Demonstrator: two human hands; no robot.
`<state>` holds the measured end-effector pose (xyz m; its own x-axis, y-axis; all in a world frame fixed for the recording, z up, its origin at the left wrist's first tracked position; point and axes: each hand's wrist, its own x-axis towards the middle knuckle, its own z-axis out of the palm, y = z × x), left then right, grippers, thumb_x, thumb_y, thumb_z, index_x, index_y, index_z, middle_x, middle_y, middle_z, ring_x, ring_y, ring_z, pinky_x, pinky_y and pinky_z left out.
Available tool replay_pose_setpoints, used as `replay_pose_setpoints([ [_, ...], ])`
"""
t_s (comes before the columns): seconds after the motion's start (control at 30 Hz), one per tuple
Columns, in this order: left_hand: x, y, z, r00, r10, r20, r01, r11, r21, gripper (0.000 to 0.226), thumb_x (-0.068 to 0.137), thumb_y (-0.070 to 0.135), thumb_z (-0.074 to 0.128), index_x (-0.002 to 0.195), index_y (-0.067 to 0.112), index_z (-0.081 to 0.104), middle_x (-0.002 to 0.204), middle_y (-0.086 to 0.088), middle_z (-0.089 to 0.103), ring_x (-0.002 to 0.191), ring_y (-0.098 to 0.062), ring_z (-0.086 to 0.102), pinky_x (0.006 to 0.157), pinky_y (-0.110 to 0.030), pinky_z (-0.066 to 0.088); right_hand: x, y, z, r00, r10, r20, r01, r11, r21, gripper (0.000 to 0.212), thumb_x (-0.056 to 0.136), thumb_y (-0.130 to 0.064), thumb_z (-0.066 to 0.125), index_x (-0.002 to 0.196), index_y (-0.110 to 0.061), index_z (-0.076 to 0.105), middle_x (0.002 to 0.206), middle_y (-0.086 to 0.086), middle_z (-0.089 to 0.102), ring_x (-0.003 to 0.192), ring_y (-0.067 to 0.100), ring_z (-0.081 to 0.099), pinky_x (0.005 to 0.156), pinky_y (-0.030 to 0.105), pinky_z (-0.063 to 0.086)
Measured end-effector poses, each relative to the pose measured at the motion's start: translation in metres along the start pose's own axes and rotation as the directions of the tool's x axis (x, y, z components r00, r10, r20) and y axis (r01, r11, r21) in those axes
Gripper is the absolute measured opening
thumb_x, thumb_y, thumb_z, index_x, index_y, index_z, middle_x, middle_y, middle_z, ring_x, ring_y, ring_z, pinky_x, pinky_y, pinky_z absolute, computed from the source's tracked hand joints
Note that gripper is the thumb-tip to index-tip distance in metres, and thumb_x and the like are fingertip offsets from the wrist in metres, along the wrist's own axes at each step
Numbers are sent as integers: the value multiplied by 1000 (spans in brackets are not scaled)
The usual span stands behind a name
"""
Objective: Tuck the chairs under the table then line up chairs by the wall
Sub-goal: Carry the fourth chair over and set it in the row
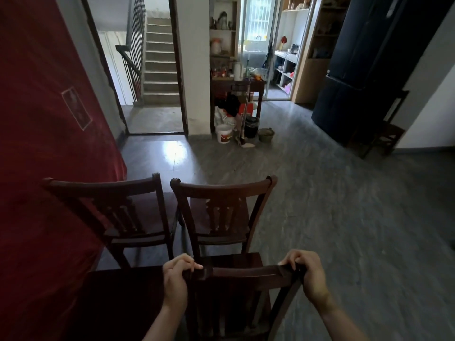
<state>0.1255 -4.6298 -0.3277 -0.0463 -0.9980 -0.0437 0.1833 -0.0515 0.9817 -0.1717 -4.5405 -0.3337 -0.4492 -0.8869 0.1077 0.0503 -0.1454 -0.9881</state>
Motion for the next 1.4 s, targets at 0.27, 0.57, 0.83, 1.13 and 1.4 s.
replay_pose_setpoints([
  [0.27, -30, -15, -3, 1000, -25, -5, 25, 997, 70, 46, 86, -11, 45, 47, 12, 53, 59, -26, 58, 64, -26, 56, 66, -32, 45, -26, -3, -9, 994, 102, -46, -102, 995, -9, 33, 84, -6, 44, 52, -1, 52, 70, 45, 56, 64, 30, 66, 63, 29, 50],
  [0.57, -69, -34, -6, 974, -181, -138, 176, 983, -43, 19, 68, 7, 59, 50, 0, 60, 58, -20, 64, 63, -26, 62, 68, -37, 46, -69, 18, -13, 933, 233, -275, -186, 964, 189, 29, 78, -3, 44, 52, 3, 55, 61, 34, 59, 59, 32, 64, 55, 25, 53],
  [0.83, -54, -34, -15, 994, -64, -85, 51, 989, -141, 26, 55, 26, 58, 51, -1, 58, 54, -19, 51, 64, -32, 48, 67, -41, 37, -78, 27, 0, 940, 163, -300, -56, 940, 336, 24, 69, -13, 46, 56, 6, 54, 57, 33, 56, 53, 32, 63, 52, 24, 52],
  [1.13, -64, -60, -40, 992, -81, -100, 75, 995, -61, 42, 73, -16, 42, 41, 4, 61, 43, -15, 53, 45, -18, 55, 58, -22, 53, -84, 52, 4, 953, 130, -273, -50, 958, 283, 29, 65, -22, 51, 48, 1, 58, 56, 33, 58, 55, 33, 61, 55, 25, 50],
  [1.4, -69, -55, -36, 987, -108, -122, 110, 994, 8, 34, 72, -4, 44, 43, 5, 60, 48, -18, 52, 56, -27, 56, 62, -28, 48, -95, 50, 0, 947, 205, -248, -152, 965, 214, 27, 65, -17, 46, 46, -3, 57, 59, 33, 62, 55, 28, 65, 53, 22, 52],
])
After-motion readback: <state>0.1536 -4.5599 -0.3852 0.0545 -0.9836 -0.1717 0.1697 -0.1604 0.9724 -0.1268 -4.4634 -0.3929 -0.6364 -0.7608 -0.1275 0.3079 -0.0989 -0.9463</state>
